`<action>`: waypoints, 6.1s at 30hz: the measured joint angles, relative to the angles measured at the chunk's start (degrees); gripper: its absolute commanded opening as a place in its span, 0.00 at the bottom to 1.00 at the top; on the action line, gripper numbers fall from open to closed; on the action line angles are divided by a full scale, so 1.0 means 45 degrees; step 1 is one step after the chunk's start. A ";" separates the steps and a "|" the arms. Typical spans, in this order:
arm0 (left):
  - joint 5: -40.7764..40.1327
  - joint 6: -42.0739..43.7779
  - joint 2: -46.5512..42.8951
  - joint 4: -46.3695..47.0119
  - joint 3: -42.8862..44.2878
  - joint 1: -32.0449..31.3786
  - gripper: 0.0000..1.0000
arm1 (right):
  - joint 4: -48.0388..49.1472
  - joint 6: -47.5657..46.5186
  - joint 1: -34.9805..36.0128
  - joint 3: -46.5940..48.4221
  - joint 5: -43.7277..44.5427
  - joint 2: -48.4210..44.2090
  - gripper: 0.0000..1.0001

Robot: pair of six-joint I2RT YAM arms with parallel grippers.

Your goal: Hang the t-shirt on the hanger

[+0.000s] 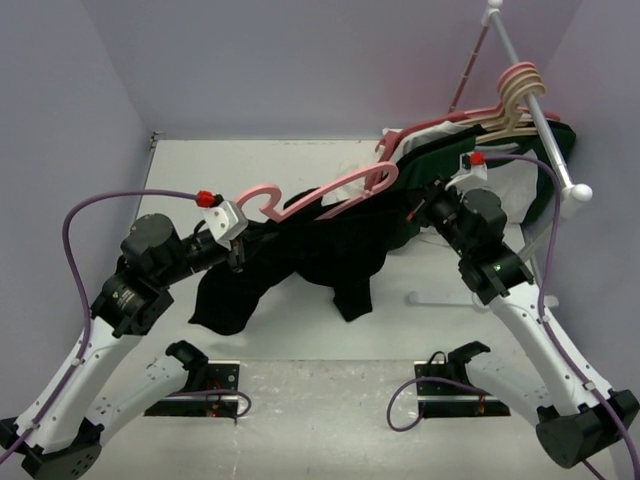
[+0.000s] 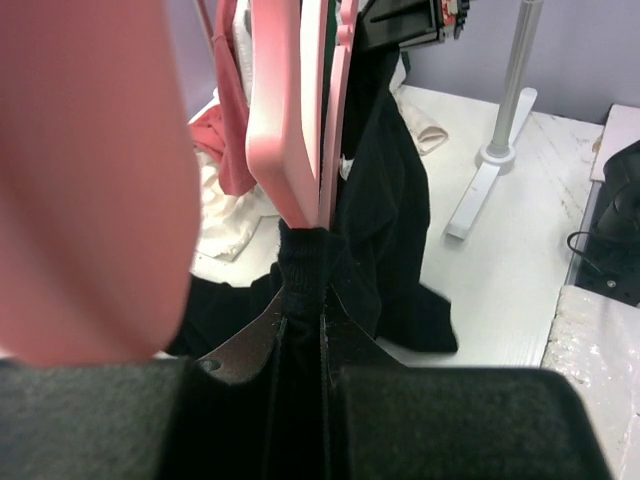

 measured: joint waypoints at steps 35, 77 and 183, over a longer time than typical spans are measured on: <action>0.4404 0.1595 0.4480 -0.2666 0.5265 0.0115 0.00 | -0.6035 -0.3847 0.4374 1.0466 -0.3244 0.4426 0.00; 0.7254 0.0223 0.4847 0.1064 0.0348 0.0121 0.00 | -0.3430 -0.4761 0.4734 0.1815 -0.3789 -0.0503 0.41; 1.0733 -0.0311 0.6223 0.1384 0.1616 0.0015 0.60 | -0.5522 -0.7890 0.5992 0.8220 -0.5422 0.3858 0.00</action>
